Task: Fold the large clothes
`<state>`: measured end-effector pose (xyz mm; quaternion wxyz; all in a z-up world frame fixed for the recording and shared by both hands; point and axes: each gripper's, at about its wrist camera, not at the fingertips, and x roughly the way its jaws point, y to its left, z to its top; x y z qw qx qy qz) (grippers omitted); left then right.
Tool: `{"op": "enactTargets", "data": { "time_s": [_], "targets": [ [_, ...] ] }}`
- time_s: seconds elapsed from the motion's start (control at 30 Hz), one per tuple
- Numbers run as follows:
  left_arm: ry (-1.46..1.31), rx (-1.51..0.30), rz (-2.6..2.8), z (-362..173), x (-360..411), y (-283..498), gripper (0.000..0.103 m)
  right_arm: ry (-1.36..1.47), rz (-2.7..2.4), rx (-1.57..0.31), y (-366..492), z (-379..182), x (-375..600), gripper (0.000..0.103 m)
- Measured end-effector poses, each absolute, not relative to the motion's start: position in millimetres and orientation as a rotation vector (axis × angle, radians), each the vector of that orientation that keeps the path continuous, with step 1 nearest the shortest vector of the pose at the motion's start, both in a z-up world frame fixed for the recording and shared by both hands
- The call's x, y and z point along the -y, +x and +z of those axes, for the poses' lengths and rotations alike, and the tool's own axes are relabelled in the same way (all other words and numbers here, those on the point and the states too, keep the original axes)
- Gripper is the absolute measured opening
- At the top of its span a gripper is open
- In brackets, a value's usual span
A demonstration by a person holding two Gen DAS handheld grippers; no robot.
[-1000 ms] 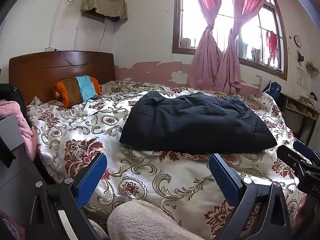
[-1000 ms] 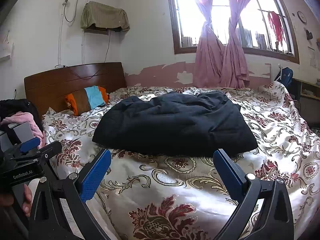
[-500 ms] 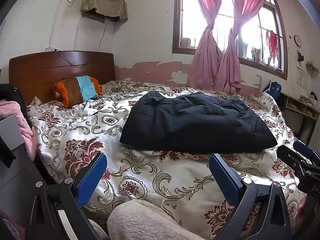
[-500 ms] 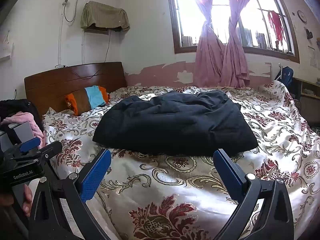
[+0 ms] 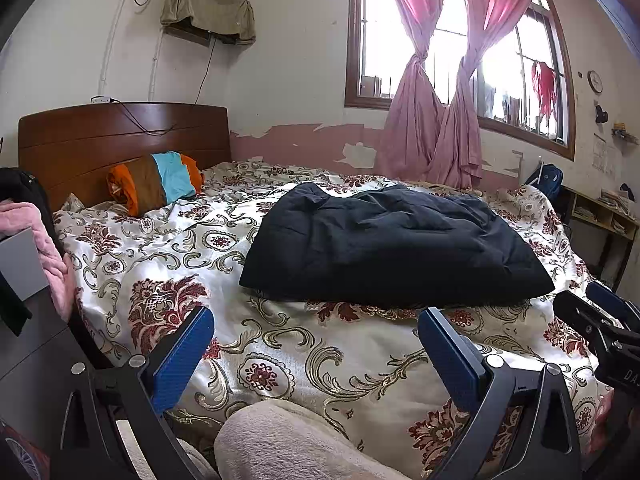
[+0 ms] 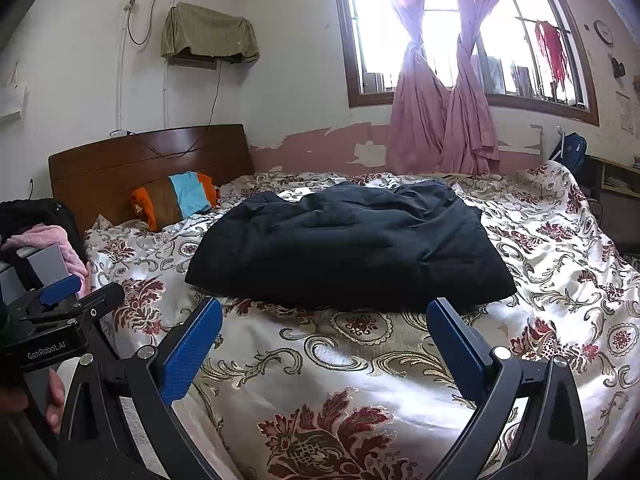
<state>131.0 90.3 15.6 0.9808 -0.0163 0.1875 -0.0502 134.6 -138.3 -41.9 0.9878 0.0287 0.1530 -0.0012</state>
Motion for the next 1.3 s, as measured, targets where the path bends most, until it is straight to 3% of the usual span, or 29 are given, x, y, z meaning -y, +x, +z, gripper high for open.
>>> {"op": "enactTargets", "data": {
  "time_s": [1.3],
  "targets": [
    [-0.02, -0.386, -0.082, 16.4, -89.2, 131.5, 0.102, 0.06, -0.002, -0.309, 133.4, -43.5, 137.7, 0.1]
  ]
}}
